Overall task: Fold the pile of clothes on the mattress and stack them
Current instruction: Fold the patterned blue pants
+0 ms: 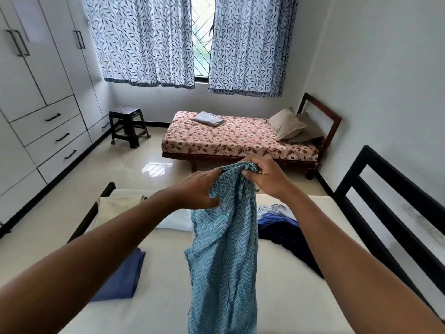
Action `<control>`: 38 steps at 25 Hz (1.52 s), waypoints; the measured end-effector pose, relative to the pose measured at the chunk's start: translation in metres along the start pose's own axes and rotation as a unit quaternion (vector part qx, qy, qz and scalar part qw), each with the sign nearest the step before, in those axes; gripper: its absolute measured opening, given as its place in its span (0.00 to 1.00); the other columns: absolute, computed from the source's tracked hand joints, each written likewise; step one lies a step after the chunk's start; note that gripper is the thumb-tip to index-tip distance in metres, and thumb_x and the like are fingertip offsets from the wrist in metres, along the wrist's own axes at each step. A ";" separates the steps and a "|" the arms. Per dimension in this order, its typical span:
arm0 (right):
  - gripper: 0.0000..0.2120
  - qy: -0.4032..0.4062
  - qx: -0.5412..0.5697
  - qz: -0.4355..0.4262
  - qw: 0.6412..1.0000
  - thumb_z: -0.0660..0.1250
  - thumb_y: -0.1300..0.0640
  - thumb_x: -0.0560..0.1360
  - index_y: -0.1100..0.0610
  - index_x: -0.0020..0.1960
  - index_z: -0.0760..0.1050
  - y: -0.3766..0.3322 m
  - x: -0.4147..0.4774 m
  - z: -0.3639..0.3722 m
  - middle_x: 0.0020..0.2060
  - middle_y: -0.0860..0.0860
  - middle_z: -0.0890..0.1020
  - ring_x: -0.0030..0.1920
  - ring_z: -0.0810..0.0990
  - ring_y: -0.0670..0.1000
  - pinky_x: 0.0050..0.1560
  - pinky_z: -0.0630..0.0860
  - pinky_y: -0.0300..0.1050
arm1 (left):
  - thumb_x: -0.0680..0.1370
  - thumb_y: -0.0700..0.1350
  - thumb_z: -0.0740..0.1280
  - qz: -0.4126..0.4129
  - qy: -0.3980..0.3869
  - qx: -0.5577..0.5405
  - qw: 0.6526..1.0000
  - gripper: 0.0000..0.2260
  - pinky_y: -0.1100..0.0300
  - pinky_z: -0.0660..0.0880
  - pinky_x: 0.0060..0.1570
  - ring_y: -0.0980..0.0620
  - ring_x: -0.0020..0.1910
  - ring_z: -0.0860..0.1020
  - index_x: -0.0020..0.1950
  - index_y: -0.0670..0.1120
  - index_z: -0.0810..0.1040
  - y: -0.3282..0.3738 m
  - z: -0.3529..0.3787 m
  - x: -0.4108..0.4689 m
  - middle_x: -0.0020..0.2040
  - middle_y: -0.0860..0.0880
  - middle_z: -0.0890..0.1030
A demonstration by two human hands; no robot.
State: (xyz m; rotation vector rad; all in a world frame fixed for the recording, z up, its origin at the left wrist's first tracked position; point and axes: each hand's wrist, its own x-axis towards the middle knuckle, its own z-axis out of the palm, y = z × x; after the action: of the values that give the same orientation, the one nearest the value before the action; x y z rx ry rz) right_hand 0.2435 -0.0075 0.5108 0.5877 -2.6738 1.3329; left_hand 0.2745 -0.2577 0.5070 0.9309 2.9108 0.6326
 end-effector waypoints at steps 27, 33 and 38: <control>0.06 0.014 0.243 0.000 0.970 0.71 0.61 0.79 0.55 0.55 0.82 -0.042 0.046 -0.045 0.50 0.52 0.86 0.53 0.83 0.50 0.60 0.77 0.48 | 0.69 0.42 0.81 -0.080 0.113 -0.405 0.904 0.23 0.44 0.81 0.60 0.44 0.56 0.85 0.62 0.43 0.81 -0.022 -0.068 -0.008 0.56 0.44 0.87; 0.05 0.039 0.254 -0.001 0.966 0.75 0.60 0.77 0.57 0.52 0.84 -0.038 0.034 -0.033 0.47 0.53 0.87 0.48 0.85 0.51 0.54 0.80 0.47 | 0.70 0.41 0.78 -0.061 0.263 -0.445 0.854 0.19 0.48 0.83 0.54 0.45 0.50 0.85 0.59 0.37 0.84 -0.025 -0.067 -0.009 0.55 0.38 0.86; 0.07 0.092 0.141 0.033 0.985 0.77 0.55 0.75 0.57 0.42 0.83 -0.026 0.031 -0.015 0.38 0.57 0.84 0.39 0.81 0.51 0.46 0.75 0.48 | 0.74 0.41 0.78 -0.140 0.258 -0.341 0.893 0.14 0.43 0.83 0.56 0.48 0.46 0.84 0.57 0.38 0.85 -0.033 -0.054 0.008 0.51 0.41 0.87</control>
State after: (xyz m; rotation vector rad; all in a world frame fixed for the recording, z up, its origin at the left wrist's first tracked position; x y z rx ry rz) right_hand 0.2237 -0.0193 0.5477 0.3807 -2.3970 1.7088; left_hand 0.2418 -0.2979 0.5449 0.2683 2.7164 1.9328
